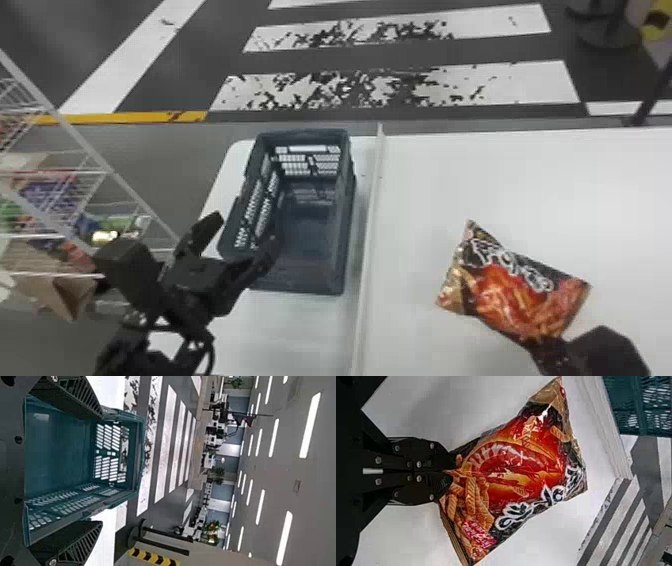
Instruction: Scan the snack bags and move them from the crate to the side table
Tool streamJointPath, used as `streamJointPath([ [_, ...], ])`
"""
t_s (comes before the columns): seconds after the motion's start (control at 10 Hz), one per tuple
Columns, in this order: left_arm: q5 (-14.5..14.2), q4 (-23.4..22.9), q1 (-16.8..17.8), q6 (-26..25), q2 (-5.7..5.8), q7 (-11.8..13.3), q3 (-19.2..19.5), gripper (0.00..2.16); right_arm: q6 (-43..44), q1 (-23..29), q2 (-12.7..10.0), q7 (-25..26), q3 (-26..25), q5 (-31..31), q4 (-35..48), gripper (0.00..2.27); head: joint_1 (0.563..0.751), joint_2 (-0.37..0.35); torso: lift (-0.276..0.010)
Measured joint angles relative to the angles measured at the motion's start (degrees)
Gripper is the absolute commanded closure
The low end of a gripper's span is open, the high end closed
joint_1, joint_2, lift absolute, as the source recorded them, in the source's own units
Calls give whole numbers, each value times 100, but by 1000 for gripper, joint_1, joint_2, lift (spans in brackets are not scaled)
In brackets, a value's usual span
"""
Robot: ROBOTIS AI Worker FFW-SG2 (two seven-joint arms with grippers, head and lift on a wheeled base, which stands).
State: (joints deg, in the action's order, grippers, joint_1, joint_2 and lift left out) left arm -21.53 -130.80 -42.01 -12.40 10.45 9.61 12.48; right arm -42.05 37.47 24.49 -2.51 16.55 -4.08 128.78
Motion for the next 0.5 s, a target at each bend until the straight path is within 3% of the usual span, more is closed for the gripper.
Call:
streamJointPath([
  [0.3,-9,-6,2,-50,1,33,-17,53,-1661,-233,-705,-1553,-1603,2065,593,2243,695,219,-87],
  [0.5,1,-8,70,-145,9,35,-43,53,-2588,-433,-1019,-1888,-2497,3179,824,2240,695,208,-87],
])
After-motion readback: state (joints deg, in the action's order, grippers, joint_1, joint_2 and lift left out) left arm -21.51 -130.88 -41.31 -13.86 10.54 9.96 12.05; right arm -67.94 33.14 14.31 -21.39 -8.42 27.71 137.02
